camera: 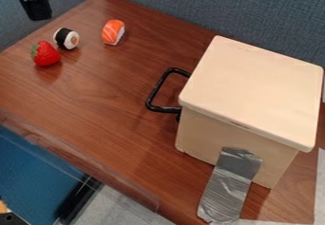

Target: OPEN A SMALL BOX

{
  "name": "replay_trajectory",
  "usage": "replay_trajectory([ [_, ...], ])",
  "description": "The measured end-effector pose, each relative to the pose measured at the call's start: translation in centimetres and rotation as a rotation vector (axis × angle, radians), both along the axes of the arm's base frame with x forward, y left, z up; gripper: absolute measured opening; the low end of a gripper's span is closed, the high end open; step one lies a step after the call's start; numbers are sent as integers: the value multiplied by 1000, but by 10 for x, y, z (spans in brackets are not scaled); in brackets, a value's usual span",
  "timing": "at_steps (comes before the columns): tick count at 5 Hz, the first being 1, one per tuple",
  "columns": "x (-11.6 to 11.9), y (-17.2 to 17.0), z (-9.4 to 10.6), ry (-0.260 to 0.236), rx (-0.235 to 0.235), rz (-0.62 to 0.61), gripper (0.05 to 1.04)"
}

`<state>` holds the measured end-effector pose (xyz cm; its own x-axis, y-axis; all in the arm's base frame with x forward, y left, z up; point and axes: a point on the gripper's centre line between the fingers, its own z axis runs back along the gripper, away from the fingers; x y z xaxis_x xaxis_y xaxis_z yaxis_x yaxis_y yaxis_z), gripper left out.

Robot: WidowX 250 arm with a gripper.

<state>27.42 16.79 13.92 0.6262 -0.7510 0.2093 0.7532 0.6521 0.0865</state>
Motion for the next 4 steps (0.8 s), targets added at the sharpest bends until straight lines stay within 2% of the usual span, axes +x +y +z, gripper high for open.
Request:
replay_trajectory([
  [1, -1, -1, -10, 22, -18, 11, 1000],
  [2, -4, -24, -27, 34, -27, 72, 1000],
  [3, -6, -50, -31, 13, -13, 167, 1000],
  [4, -6, -69, -39, -26, -11, 320, 1001],
])
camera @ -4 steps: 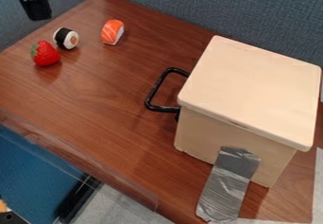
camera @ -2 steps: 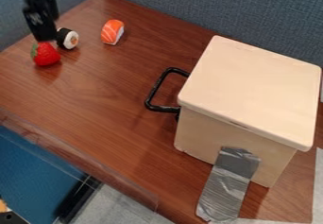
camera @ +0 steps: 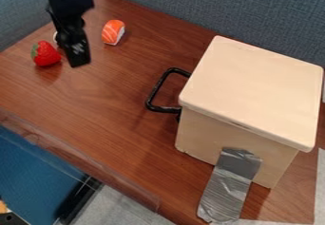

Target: OPEN A SMALL BOX

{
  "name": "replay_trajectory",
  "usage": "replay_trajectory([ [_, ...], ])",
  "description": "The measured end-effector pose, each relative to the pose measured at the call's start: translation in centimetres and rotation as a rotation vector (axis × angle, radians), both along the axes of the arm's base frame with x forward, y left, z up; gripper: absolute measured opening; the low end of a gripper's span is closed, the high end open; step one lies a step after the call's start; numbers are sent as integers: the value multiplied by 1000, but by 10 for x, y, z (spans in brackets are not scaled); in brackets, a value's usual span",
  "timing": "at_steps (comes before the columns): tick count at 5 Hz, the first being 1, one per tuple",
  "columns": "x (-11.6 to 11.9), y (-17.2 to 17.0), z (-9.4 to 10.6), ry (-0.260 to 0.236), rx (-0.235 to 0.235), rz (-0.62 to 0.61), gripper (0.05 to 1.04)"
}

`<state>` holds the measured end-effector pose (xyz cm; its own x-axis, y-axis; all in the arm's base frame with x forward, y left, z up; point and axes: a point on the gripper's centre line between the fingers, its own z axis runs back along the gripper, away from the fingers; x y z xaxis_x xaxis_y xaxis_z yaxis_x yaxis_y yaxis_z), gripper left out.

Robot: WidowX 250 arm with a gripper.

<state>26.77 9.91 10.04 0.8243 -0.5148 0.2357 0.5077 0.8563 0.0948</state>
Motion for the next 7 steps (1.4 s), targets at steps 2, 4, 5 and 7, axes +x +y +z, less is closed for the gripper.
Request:
replay_trajectory([
  [2, 13, -33, -13, -93, -39, 325, 1000],
  [4, 28, -57, -26, -94, -100, 425, 1000],
  [5, 35, -66, -30, -113, -101, 438, 1000],
  [7, 48, -80, -34, -147, -110, 459, 1000],
])
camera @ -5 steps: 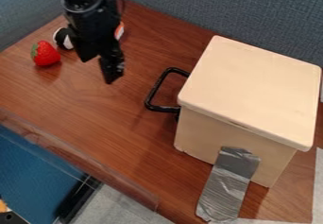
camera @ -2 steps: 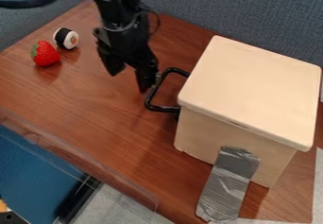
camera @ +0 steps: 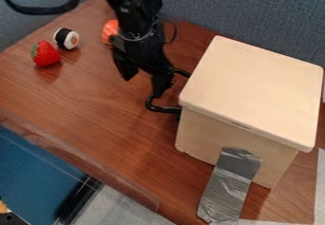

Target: OPEN A SMALL BOX

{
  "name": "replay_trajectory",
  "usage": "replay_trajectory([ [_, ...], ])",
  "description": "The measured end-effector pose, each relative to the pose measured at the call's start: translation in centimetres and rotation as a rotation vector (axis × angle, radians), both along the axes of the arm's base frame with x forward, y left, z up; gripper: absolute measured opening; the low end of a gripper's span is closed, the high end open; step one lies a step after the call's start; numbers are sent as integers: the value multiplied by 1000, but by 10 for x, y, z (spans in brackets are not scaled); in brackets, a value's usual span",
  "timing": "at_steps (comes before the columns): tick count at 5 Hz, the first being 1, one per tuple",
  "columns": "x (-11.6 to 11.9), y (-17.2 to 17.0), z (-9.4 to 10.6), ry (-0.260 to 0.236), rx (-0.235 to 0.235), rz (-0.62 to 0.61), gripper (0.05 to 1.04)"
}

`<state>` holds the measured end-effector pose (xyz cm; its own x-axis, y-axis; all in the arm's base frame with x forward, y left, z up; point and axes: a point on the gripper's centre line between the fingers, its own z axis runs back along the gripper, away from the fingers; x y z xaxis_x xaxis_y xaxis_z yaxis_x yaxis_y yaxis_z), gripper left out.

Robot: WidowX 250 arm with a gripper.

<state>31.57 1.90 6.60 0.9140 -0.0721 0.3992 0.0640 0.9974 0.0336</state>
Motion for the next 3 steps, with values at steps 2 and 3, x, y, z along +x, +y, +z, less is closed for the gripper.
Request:
replay_trajectory([
  [2, 13, -3, -3, -22, 4, 33, 1000],
  [3, 22, -4, -4, -34, 4, 49, 1000],
])
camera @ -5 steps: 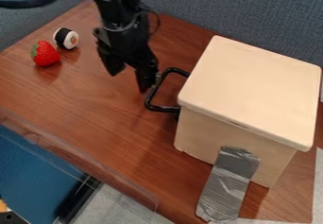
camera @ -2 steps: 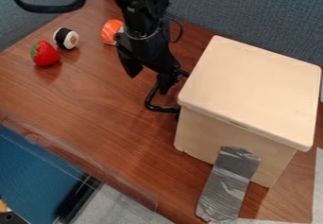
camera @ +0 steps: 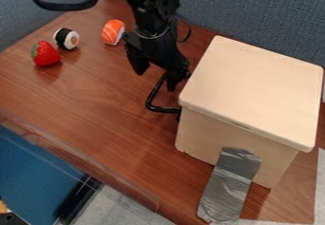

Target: OPEN A SMALL BOX

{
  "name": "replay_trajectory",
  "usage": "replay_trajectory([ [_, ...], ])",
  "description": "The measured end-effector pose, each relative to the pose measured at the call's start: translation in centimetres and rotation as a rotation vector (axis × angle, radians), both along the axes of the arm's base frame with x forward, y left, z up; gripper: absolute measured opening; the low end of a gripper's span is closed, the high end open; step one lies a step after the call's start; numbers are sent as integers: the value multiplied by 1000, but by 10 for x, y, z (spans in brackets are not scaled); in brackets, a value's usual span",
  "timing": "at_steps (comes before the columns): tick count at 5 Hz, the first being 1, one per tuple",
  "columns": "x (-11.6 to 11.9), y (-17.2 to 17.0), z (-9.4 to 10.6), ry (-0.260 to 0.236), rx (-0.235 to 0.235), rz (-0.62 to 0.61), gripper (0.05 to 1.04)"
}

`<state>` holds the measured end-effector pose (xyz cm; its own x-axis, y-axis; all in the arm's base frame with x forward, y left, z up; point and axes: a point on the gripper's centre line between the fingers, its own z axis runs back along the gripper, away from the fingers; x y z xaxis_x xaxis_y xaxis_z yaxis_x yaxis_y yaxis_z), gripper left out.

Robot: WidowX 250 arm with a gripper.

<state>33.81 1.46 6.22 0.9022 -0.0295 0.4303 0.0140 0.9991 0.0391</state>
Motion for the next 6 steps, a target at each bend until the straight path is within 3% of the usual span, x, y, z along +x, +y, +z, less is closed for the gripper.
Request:
replay_trajectory([
  [3, 5, 1, -24, 23, 37, 33, 966],
  [5, -1, 1, -29, 17, 40, 75, 376],
  [6, -5, 0, -30, 33, 23, 69, 183],
])
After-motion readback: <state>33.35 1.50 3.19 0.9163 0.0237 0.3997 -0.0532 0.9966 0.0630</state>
